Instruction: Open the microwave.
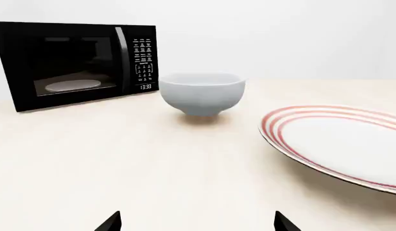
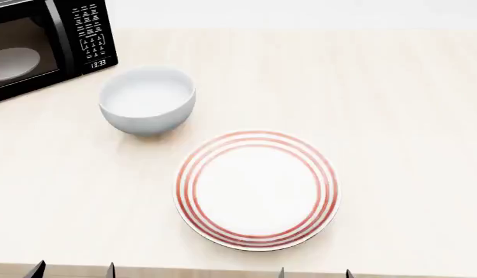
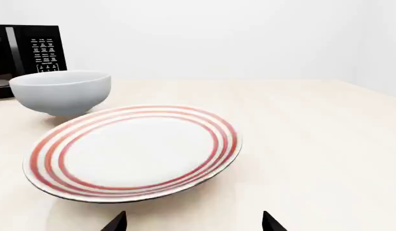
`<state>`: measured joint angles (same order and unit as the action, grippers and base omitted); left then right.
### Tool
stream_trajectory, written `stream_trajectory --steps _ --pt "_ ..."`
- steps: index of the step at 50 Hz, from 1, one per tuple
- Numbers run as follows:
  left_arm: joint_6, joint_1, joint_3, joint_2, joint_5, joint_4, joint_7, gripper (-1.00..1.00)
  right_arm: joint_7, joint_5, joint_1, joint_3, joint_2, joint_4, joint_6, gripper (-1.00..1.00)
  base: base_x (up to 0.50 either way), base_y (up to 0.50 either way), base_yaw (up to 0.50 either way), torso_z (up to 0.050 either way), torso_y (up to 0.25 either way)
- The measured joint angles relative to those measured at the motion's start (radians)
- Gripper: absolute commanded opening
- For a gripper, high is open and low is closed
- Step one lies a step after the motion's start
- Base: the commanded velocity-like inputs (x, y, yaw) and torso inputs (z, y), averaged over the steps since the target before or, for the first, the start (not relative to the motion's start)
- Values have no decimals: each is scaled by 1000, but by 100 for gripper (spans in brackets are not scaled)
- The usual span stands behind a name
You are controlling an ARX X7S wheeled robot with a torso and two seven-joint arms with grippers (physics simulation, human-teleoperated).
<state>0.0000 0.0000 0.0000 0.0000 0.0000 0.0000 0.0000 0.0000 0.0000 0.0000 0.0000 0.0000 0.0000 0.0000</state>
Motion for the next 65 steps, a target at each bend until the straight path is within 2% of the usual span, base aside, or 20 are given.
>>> stream_trajectory --steps 18,65 --pt "-3 39 47 -39 -21 93 -50 100 59 34 -47 -37 40 -151 55 100 9 60 0 0 0" --pt "1 59 124 -108 -50 144 -140 100 134 79 -53 -135 104 -196 68 100 152 463 0 0 0"
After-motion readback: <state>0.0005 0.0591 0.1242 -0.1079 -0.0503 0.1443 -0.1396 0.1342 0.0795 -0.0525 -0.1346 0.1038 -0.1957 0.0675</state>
